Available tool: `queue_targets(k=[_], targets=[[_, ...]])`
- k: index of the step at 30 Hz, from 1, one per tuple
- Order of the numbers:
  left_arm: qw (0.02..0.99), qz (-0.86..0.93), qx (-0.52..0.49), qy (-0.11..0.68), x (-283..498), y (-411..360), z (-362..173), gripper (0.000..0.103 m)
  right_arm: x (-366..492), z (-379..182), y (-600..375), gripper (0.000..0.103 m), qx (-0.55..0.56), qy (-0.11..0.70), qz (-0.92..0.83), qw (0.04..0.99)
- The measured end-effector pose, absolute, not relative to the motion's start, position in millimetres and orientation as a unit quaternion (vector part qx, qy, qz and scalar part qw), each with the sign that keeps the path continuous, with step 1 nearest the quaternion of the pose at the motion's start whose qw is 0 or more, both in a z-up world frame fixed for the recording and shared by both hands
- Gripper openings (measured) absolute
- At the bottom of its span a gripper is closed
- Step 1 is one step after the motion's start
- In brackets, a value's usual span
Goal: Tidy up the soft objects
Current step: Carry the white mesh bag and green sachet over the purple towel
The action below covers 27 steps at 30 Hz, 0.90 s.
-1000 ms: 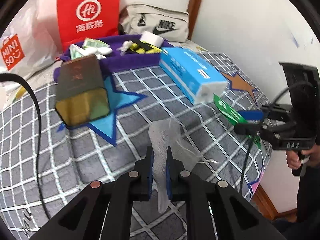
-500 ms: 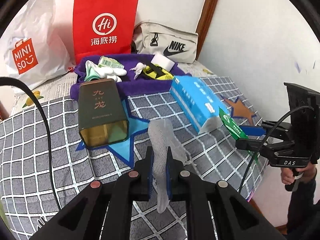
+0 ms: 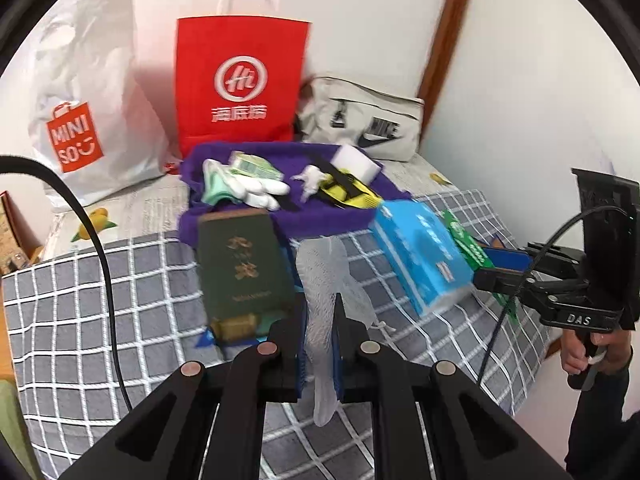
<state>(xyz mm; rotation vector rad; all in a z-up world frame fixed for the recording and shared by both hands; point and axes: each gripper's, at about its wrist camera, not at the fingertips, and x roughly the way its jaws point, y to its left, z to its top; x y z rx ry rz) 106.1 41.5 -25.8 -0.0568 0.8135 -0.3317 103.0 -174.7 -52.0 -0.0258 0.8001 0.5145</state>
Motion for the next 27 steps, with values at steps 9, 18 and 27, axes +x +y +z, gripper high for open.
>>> queue_targets(k=[9,18,27], targets=[[0.913,-0.142,-0.049,0.379,139,62,-10,0.01,147,-38,-166,0.044,-0.008,0.369,0.246,0.896],[0.919,-0.132,-0.059,0.366,191,75,2,0.01,214,-27,-150,0.044,-0.015,0.37,0.246,0.896],[0.916,-0.138,-0.067,0.369,249,77,-2,0.01,280,-33,-142,0.044,0.0,0.384,0.233,0.893]])
